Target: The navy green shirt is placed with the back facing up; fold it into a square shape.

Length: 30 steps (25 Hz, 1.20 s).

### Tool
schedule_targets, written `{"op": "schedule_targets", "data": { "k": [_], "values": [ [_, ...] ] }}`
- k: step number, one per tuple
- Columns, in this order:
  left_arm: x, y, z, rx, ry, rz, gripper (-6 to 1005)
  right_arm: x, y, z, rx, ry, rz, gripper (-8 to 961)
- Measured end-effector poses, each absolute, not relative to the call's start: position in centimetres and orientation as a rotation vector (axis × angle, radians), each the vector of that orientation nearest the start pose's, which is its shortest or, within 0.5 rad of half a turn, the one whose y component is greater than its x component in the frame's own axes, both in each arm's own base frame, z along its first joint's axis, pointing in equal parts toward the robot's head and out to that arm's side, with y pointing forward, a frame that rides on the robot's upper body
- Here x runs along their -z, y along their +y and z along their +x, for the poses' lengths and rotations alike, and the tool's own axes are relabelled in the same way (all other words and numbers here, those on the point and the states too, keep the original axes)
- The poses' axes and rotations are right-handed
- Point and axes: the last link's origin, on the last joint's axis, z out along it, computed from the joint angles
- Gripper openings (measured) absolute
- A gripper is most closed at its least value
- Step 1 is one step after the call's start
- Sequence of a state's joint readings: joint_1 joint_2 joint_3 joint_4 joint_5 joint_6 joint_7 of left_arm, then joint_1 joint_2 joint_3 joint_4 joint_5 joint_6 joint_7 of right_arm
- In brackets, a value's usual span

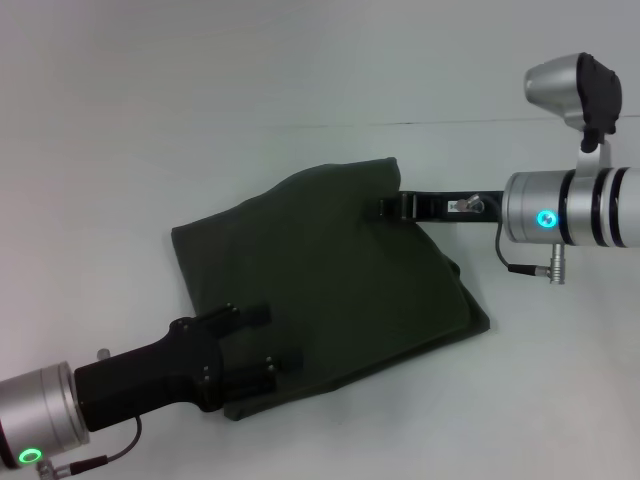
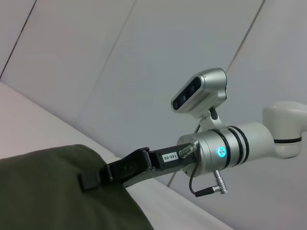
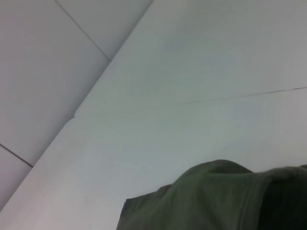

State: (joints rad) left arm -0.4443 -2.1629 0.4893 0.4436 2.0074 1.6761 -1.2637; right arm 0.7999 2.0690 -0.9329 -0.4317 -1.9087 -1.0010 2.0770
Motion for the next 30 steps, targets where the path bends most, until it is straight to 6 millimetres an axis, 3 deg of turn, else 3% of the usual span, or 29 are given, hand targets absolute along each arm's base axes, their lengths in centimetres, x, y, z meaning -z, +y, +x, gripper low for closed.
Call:
{"op": "schedule_targets", "data": {
  "k": [18,30],
  "values": [
    [4.5,27.2,-27.1,1.09,-0.874,-2.599,887,4.1,40.7,24.0,-0.579,1.499,-2.28,54],
    [4.6,27.3,-27.2,1.083,-0.885,-2.59,887,2.9,40.9,22.1,-0.668,1.462,-2.35,55]
  ]
}}
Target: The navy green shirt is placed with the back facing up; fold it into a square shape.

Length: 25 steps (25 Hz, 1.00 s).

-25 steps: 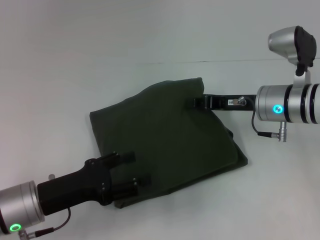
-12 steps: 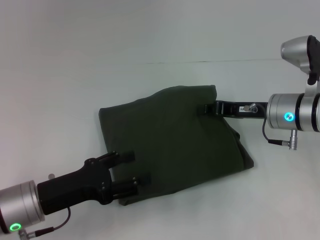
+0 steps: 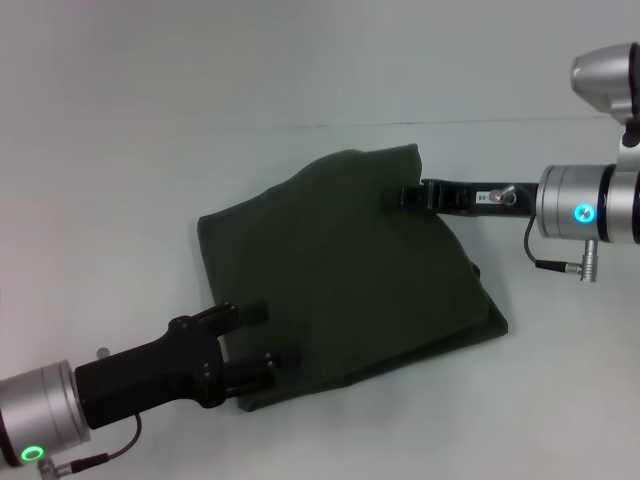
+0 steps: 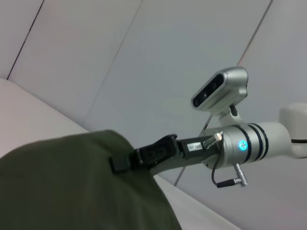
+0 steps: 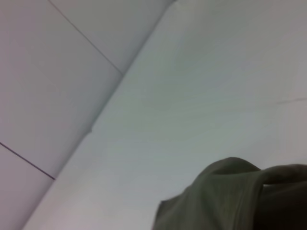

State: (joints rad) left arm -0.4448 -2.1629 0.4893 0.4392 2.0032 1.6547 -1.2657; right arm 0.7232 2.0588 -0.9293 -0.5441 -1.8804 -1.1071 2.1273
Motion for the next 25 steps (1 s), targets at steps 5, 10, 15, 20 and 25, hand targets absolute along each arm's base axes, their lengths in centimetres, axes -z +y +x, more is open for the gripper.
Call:
{"op": "schedule_targets", "data": {
  "k": [5,10,15,20,25],
  "values": [
    [4.5,27.3,-27.2,1.08,-0.895,-2.587,887,2.1,41.0,21.8,-0.708,1.455,-2.351,54],
    [4.5,27.4,-27.2,1.08,-0.896,-2.584,888,1.5,41.1,22.3,-0.719,1.458,-2.326,54],
    [4.5,27.5,-27.3,1.073,-0.898,-2.581,888,1.5,40.9,23.0,-0.707,1.476,-2.304,55],
    [4.6,27.7,-27.1,1.073,-0.895,-2.586,888,1.6,40.3,24.5,-0.692,1.512,-2.258,55],
    [4.7,27.7,-27.0,1.069,-0.893,-2.592,888,2.0,40.0,25.9,-0.667,1.557,-2.196,54]
  ]
}}
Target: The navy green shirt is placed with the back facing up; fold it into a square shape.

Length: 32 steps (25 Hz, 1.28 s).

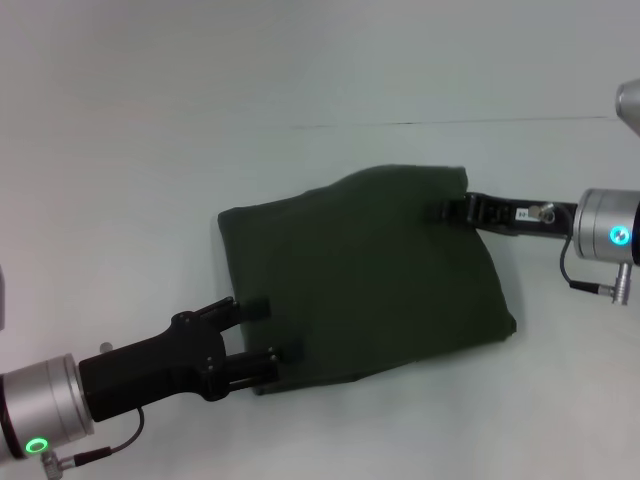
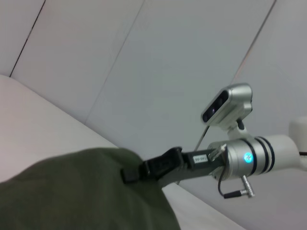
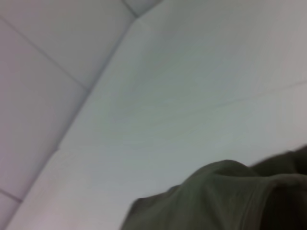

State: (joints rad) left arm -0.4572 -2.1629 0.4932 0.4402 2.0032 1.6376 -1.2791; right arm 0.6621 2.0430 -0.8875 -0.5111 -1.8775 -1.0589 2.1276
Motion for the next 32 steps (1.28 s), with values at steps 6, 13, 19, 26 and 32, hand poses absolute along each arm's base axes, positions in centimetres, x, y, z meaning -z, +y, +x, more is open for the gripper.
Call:
{"op": "schedule_targets", "data": {
  "k": [6,13,19,26,32],
  "values": [
    [4.7,27.9,-27.0,1.06,-0.893,-2.593,887,2.4,40.1,27.7,-0.61,1.561,-2.11,125],
    [4.8,28.2,-27.2,1.036,-0.916,-2.574,887,1.6,41.4,28.4,-0.575,1.454,-2.03,277],
    [4.7,28.6,-27.2,1.041,-0.934,-2.554,888,-0.1,42.4,27.8,-0.579,1.433,-2.061,404],
    [4.3,28.9,-27.5,1.066,-0.94,-2.494,888,-0.2,42.2,26.3,-0.617,1.471,-2.151,647],
    [4.0,29.0,-27.7,1.069,-0.943,-2.465,888,2.2,42.5,24.3,-0.596,1.378,-2.221,473]
  ]
}}
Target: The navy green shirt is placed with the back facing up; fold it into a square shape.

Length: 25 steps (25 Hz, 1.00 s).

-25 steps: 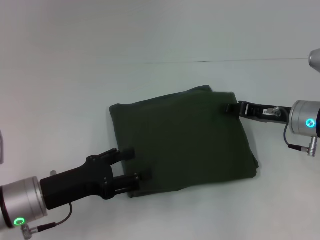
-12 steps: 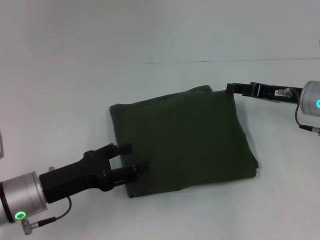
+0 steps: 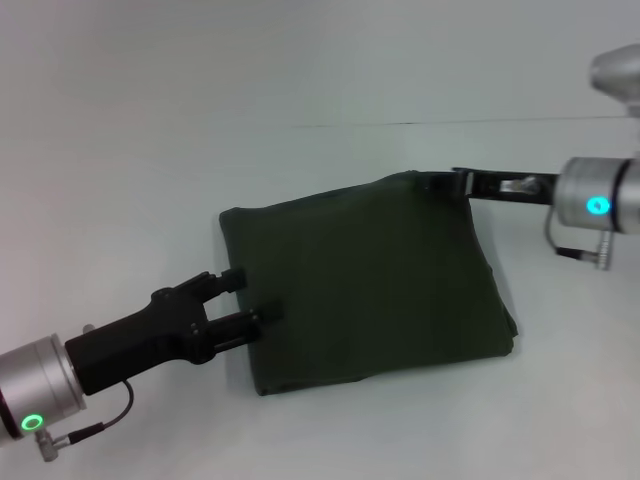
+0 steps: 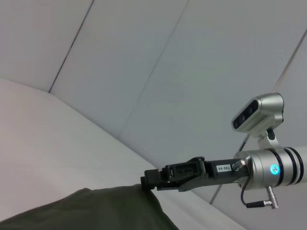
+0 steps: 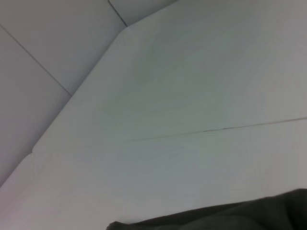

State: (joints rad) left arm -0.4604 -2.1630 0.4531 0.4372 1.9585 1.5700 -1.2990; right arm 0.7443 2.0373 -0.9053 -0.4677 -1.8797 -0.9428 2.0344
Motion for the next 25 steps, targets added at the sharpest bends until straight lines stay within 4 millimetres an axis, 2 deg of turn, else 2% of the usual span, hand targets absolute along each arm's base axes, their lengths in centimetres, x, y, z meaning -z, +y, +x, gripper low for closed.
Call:
{"op": "schedule_targets", "data": {
  "k": [6,12,19,25],
  "values": [
    [4.0,29.2,-27.8,1.06,-0.947,-2.451,887,4.1,43.3,22.9,-0.562,1.302,-2.225,197],
    [4.0,29.3,-28.1,1.04,-0.957,-2.435,887,6.4,43.6,22.8,-0.427,1.254,-2.22,10],
    [3.9,29.5,-28.3,1.037,-0.958,-2.419,887,6.5,44.3,22.5,-0.393,1.21,-2.194,7],
    [3.8,29.6,-28.4,1.03,-0.965,-2.411,887,4.5,44.8,22.6,-0.497,1.237,-2.143,21]
  ]
}}
